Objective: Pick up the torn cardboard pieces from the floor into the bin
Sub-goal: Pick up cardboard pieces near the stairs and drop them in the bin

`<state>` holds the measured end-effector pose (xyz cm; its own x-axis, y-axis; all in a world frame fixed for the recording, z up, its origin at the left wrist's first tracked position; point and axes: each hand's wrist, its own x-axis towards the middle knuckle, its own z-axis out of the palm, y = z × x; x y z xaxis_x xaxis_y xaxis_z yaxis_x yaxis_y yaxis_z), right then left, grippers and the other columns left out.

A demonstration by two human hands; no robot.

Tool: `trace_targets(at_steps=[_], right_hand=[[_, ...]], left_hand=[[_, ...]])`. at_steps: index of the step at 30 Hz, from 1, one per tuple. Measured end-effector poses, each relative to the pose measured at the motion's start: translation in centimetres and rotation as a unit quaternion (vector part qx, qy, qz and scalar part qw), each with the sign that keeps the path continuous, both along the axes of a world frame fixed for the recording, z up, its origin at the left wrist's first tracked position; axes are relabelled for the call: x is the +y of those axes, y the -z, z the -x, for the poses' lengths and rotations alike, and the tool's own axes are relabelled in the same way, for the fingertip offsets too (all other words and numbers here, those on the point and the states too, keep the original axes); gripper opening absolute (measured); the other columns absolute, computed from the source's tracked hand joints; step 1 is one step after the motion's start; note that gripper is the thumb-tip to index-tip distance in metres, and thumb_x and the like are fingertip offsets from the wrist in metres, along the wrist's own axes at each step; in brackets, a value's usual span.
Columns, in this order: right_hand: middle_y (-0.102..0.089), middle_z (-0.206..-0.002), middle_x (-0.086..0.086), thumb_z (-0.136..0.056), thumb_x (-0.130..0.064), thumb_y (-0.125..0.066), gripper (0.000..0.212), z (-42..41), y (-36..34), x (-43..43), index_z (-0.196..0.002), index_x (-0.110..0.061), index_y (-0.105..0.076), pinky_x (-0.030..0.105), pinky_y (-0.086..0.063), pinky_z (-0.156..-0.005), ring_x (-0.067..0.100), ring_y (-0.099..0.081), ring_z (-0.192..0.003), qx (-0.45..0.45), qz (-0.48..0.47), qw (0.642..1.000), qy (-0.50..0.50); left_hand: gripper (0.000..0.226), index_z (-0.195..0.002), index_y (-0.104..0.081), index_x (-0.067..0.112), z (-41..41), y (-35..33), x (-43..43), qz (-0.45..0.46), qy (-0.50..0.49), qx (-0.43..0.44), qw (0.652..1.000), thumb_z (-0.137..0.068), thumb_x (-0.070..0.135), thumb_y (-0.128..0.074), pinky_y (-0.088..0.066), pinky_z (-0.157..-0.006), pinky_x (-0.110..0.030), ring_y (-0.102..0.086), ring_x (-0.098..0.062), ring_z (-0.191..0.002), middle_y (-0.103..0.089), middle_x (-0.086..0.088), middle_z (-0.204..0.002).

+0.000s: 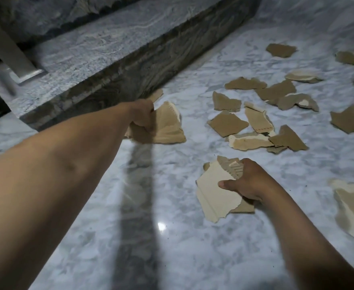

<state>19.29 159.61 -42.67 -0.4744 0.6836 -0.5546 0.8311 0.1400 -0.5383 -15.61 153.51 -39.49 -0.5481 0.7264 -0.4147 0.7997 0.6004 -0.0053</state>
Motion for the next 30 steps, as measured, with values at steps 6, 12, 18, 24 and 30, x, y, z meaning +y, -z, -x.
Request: trace_targets(at_steps=[6, 12, 18, 24, 30], right_hand=[[-0.048, -0.143, 0.004, -0.071, -0.04, -0.086, 0.094, 0.6, 0.9, 0.3, -0.145, -0.013, -0.036, 0.027, -0.037, -0.086, 0.022, -0.049, -0.12, -0.007, -0.011, 1.0, -0.002], [-0.048, -0.144, 0.005, -0.067, -0.043, -0.088, 0.102, 1.4, 1.1, 0.6, -0.148, -0.012, -0.033, 0.03, -0.044, -0.09, 0.025, -0.051, -0.125, -0.021, 0.012, 1.0, 0.0], [-0.046, -0.146, 0.009, -0.07, -0.044, -0.087, 0.103, 2.0, 0.3, 0.7, -0.147, -0.006, -0.031, 0.028, -0.042, -0.091, 0.027, -0.048, -0.129, -0.045, 0.028, 0.999, -0.007], [-0.043, -0.148, 0.011, -0.065, -0.048, -0.088, 0.109, -1.4, -0.7, -3.6, -0.147, -0.006, -0.029, 0.035, -0.046, -0.103, 0.029, -0.046, -0.132, -0.031, 0.011, 0.999, 0.02], [-0.047, -0.143, 0.012, -0.069, -0.048, -0.086, 0.103, -6.6, -1.4, -9.4, -0.145, -0.006, -0.03, 0.033, -0.047, -0.093, 0.029, -0.05, -0.127, -0.059, 0.028, 0.998, 0.011]], left_hand=[[0.073, -0.133, -0.053, 0.011, 2.5, 0.2, 3.7, 0.031, 0.033, 0.048, 0.998, -0.072, 0.04, -0.081, -0.051, -0.094, -0.046, -0.052, -0.037, -0.118, -0.05, -0.013, -0.134], [0.062, -0.118, -0.062, 0.016, 1.9, -0.4, 3.7, 0.019, 0.051, 0.014, 0.998, -0.065, 0.038, -0.086, -0.057, -0.077, -0.038, -0.063, -0.032, -0.097, -0.063, -0.009, -0.118], [0.039, -0.094, -0.058, 0.022, -3.9, -0.3, 1.5, 0.012, 0.1, 0.055, 0.993, -0.063, 0.033, -0.08, -0.046, -0.064, -0.028, -0.06, -0.026, -0.081, -0.065, -0.007, -0.104], [0.038, -0.102, -0.056, 0.016, -12.7, -0.4, -3.5, 0.009, 0.079, 0.008, 0.997, -0.07, 0.024, -0.075, -0.05, -0.07, -0.032, -0.061, -0.029, -0.092, -0.059, -0.008, -0.109], [0.045, -0.125, -0.05, 0.019, -19.9, -0.6, -8.6, -0.019, 0.119, 0.039, 0.992, -0.08, 0.019, -0.053, -0.046, -0.08, -0.035, -0.062, -0.028, -0.102, -0.062, -0.007, -0.115]])
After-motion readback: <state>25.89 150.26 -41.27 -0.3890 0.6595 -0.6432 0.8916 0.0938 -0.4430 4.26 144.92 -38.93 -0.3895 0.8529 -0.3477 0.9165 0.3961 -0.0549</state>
